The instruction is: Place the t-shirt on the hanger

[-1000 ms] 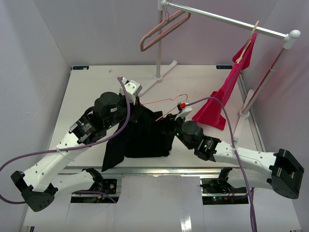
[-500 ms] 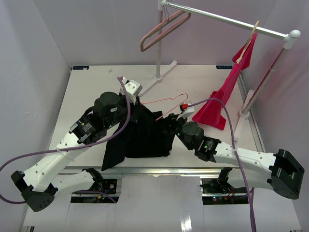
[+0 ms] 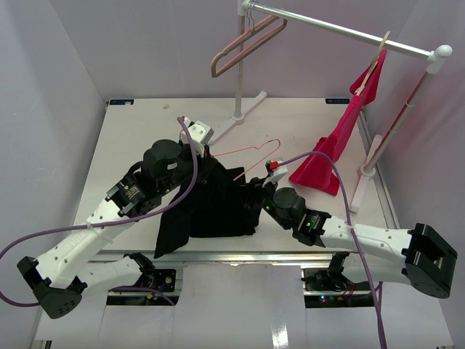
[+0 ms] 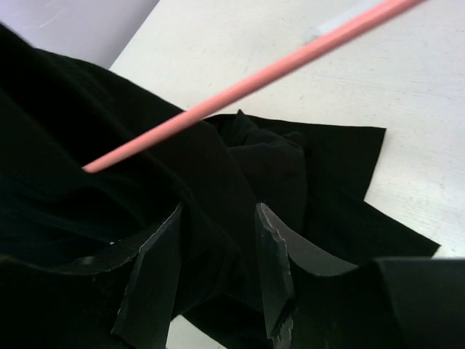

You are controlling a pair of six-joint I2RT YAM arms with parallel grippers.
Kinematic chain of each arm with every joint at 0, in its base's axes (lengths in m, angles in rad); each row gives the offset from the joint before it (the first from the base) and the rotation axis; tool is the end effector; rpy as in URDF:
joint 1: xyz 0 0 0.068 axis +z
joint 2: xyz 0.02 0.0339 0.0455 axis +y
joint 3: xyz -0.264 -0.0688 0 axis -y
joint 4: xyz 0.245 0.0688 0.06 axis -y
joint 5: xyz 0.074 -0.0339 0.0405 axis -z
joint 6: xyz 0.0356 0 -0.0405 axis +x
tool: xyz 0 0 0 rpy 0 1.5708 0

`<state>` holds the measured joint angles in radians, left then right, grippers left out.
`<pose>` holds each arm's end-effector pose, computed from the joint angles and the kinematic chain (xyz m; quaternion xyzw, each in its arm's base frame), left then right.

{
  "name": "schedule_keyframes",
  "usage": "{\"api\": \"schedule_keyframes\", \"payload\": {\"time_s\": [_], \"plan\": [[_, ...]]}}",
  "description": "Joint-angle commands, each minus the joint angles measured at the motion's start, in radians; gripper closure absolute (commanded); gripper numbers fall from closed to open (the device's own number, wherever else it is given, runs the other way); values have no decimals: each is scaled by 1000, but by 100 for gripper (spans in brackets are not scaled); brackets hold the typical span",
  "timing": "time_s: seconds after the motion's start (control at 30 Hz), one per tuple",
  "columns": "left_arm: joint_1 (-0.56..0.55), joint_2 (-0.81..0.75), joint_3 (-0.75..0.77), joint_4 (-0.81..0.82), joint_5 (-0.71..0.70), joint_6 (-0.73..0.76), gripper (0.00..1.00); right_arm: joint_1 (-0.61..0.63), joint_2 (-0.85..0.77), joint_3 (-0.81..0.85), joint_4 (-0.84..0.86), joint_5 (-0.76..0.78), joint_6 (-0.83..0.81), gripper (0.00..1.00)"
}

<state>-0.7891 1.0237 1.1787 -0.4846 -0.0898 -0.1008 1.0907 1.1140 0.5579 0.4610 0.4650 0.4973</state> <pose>0.1566 -0.1532 0.4006 0.2496 0.7739 -0.2171 0.5401 0.1290 0.2132 0.2620 -0.0623 0.7339 0.3473 0.5805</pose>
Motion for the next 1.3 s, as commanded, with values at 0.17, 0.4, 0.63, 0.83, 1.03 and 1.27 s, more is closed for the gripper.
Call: {"api": "schedule_keyframes", "payload": {"time_s": [0.17, 0.4, 0.63, 0.83, 1.03, 1.27], "plan": [[0, -34, -7, 52, -11, 13, 100, 24, -8, 81, -17, -81, -4, 51], [0, -48, -5, 52, -30, 15, 100, 30, 12, 93, -197, 45, 75, 58], [0, -54, -1, 47, -39, 18, 100, 40, -19, 107, -321, 158, 97, 59], [-1, -52, -2, 42, -24, 14, 100, 43, -42, 103, -329, 177, 73, 81], [-1, -105, -27, -10, 128, 57, 100, 27, -99, 131, -385, 304, 45, 92], [-1, -208, -62, -105, 160, 93, 100, -51, -208, 218, -519, 346, 30, 92]]}}
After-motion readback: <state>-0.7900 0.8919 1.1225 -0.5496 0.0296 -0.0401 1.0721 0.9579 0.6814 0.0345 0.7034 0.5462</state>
